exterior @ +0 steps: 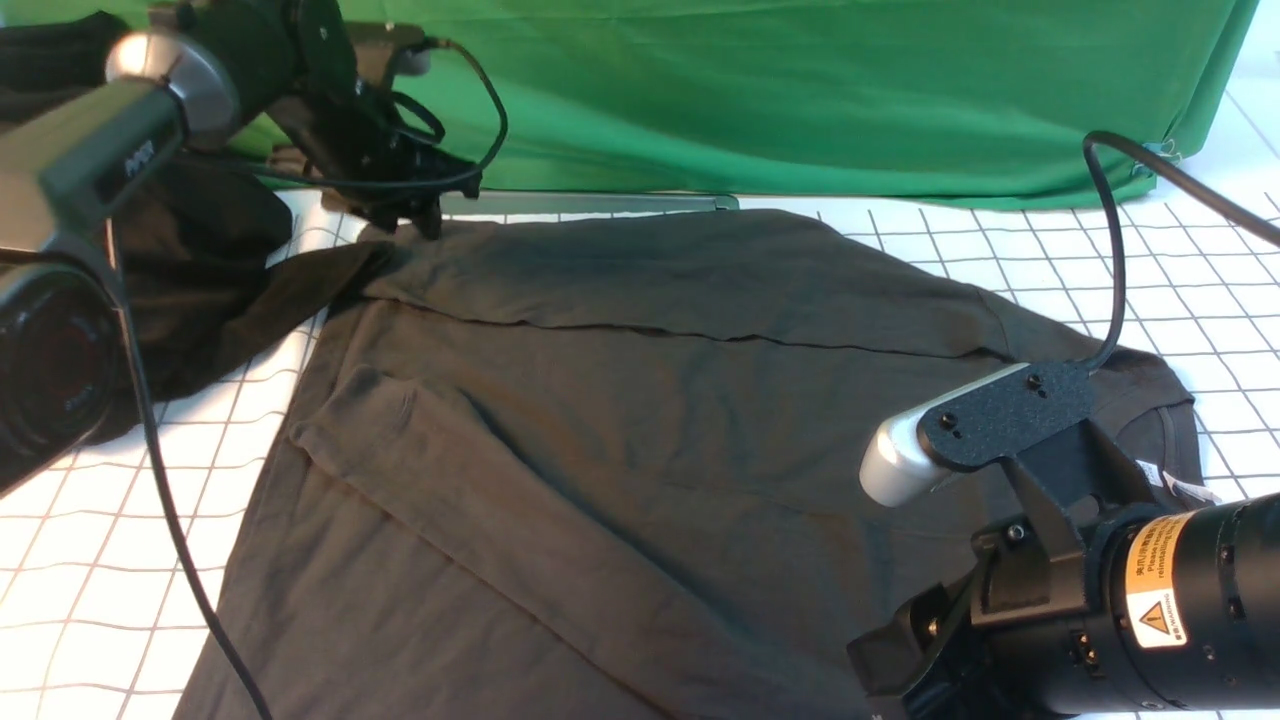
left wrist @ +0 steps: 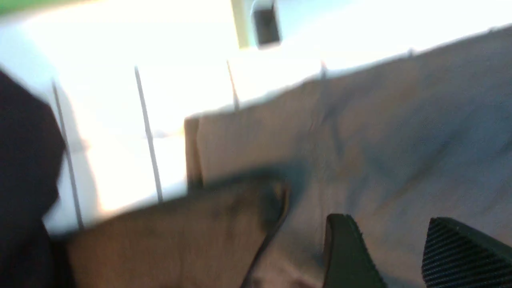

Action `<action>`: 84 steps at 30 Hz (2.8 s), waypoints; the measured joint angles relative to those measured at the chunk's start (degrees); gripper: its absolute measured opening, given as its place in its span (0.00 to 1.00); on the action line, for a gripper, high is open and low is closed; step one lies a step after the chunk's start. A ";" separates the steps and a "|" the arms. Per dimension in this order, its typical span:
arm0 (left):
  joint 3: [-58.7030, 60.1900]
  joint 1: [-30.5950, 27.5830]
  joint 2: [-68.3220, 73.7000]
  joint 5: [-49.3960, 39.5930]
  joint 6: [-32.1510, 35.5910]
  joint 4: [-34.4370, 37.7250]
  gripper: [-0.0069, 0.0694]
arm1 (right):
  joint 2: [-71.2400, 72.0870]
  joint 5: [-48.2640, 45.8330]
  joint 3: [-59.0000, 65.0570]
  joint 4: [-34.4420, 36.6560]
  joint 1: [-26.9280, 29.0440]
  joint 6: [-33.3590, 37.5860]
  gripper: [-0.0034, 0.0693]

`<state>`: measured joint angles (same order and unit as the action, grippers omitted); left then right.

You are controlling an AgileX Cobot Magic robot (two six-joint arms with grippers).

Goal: Fold a long-sleeved shirt over a white checkered tablecloth.
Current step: 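Grab the top left corner of the dark shirt with the left gripper, then fold the left side of the dark shirt inward over its body with the left gripper, then grasp the near edge of the shirt at its hem and shoulder corners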

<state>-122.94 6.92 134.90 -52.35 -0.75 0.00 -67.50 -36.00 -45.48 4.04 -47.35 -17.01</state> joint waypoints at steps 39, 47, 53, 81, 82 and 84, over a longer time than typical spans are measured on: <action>-0.59 0.00 -2.59 -5.31 -4.00 -3.93 0.12 | 0.00 0.47 0.00 -1.95 0.00 -0.01 0.44; -0.59 0.00 -2.69 -13.22 -1.83 -1.48 0.12 | 0.00 0.47 0.00 -3.02 0.00 -0.01 0.44; 1.31 0.00 -6.31 -16.66 -1.83 -0.97 0.12 | 0.00 0.47 0.00 -8.90 0.62 -2.56 0.44; 49.64 1.13 -30.75 -13.18 -8.86 4.80 0.15 | 0.00 -0.65 0.00 -14.31 17.22 -1.30 0.44; 50.02 1.13 -30.75 -13.11 -8.86 5.07 0.17 | 0.00 -0.65 0.00 -14.31 17.22 -1.30 0.44; 50.26 1.13 -30.75 -13.11 -8.92 5.06 0.23 | 0.00 -0.65 0.00 -14.31 17.22 -1.30 0.44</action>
<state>-72.69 8.06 104.15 -65.46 -9.67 5.06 -67.50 -36.65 -45.48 -10.27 -30.13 -18.31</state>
